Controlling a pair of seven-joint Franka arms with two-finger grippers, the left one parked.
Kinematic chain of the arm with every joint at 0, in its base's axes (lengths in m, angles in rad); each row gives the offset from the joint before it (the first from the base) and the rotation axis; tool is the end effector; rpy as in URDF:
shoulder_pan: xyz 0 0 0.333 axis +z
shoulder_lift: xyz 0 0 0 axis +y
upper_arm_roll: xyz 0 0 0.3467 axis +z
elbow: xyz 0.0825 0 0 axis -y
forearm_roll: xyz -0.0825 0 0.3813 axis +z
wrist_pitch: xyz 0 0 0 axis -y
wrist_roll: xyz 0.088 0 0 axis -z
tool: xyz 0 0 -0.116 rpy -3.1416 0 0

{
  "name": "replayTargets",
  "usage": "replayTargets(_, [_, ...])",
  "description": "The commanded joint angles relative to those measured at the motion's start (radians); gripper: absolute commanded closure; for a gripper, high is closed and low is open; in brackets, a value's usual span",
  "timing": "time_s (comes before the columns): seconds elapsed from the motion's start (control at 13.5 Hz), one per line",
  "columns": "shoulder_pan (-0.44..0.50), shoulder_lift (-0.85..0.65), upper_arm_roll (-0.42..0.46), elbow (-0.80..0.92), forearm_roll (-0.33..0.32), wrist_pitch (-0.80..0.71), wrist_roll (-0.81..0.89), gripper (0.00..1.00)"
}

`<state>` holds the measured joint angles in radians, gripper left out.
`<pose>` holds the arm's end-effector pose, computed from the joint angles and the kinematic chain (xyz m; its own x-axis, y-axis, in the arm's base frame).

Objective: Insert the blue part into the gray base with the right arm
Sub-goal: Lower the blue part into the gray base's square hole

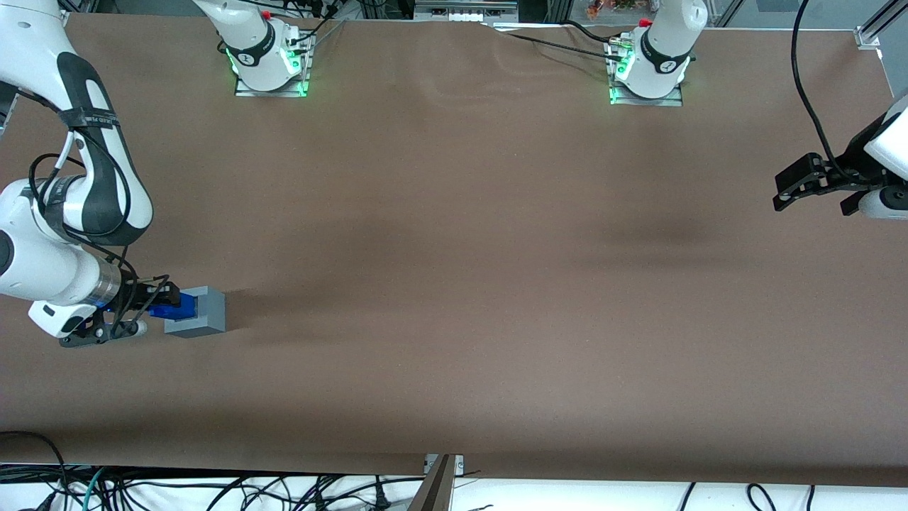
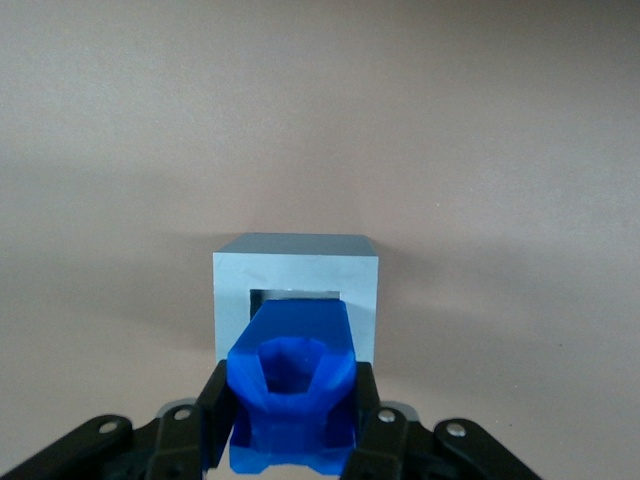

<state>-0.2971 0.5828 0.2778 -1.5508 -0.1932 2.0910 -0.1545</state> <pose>0.7076 -0.0564 0.3356 0.9817 0.1894 -0.0199 0.1897 -0.9818 0.0113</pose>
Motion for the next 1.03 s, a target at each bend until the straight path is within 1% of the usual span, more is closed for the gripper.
replayTargets(0.0, [0.000, 0.009, 0.004, 0.021, -0.018, -0.028, 0.042, 0.58])
replayTargets(0.81, [0.004, 0.022, 0.011, 0.018, -0.026, -0.008, 0.070, 0.58])
replayTargets(0.96, [0.004, 0.023, 0.015, 0.015, -0.041, -0.005, 0.087, 0.58])
